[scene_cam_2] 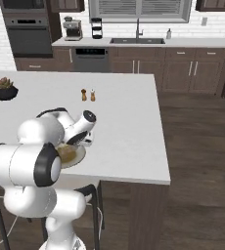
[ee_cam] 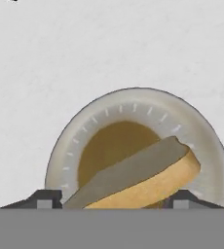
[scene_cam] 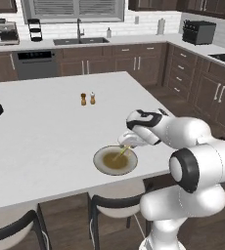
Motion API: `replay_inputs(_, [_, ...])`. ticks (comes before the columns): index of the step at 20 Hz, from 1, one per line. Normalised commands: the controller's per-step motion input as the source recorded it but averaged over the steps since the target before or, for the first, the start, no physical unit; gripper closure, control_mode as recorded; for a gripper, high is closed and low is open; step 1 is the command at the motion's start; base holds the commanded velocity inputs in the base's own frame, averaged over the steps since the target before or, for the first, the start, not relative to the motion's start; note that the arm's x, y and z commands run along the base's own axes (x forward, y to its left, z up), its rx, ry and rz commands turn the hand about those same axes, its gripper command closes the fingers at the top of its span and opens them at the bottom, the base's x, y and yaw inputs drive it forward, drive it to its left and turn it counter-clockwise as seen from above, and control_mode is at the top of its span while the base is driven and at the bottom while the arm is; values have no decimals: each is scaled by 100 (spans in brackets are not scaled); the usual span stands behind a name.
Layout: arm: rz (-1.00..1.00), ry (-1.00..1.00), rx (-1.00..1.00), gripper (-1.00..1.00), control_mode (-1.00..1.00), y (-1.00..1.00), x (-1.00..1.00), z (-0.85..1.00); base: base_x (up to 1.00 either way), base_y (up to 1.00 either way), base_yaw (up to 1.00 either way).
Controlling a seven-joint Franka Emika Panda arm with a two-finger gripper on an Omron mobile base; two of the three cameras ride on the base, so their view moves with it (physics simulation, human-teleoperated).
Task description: Start the toaster. Once the lever pops up, take the bread to the plate on the dining counter.
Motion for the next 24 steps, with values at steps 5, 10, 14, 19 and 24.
replay_inputs(5, [-29,8,0,-100,-100,-67,8,-2,0,0,0])
replay_inputs(10, [-31,14,0,-100,-100,-50,-1,0,0,0,0])
replay_inputs(14, [-29,6,0,-100,-100,-12,-30,33,0,0,0])
replay_inputs(19, [-24,4,0,-100,-100,44,-49,98,0,0,0])
replay_inputs(24, [-13,32,-4,-100,-100,69,-53,98,0,0,0])
